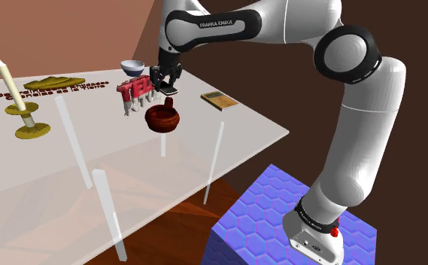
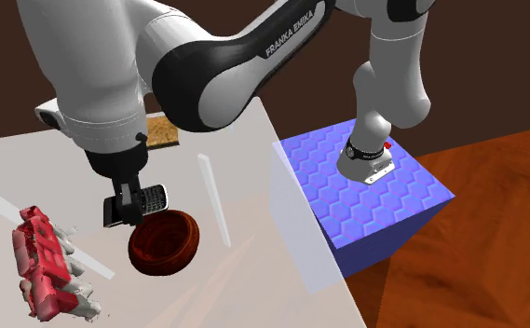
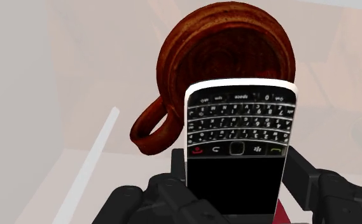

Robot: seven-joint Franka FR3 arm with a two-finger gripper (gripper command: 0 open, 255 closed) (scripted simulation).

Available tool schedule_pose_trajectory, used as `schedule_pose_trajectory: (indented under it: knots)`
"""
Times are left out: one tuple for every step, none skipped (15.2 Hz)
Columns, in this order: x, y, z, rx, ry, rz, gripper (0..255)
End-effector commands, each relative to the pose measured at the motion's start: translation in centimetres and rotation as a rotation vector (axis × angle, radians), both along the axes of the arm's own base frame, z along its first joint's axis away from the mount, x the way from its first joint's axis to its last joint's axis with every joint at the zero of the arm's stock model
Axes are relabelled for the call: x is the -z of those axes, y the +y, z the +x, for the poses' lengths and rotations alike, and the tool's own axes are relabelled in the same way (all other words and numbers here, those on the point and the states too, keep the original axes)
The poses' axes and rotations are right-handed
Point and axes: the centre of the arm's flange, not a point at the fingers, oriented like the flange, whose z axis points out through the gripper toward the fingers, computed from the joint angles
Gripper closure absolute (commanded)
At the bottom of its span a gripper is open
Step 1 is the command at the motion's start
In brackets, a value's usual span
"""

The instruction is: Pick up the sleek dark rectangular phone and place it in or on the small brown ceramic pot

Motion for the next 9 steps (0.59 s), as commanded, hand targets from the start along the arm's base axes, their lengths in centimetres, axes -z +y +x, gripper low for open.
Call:
schedule_pose_trajectory:
  knots:
    - [0.9, -0.3, 0.2, -0.001, 0.0, 0.0, 255]
    - [1.4, -0.3, 0.2, -0.001, 0.0, 0.0, 255]
    - [2.0, -0.3, 0.2, -0.001, 0.0, 0.0, 255]
    - [2.5, -0.3, 0.2, -0.001, 0.0, 0.0, 255]
    - [3.0, -0.3, 0.2, -0.001, 0.0, 0.0, 255]
    - [3.6, -0.3, 0.2, -0.001, 0.0, 0.0, 255]
    - [4.1, -0.3, 0.2, -0.001, 0.0, 0.0, 255]
    - [4.6, -0.3, 0.2, -0.001, 0.0, 0.0, 255]
    - [5.1, -0.3, 0.2, -0.001, 0.0, 0.0, 255]
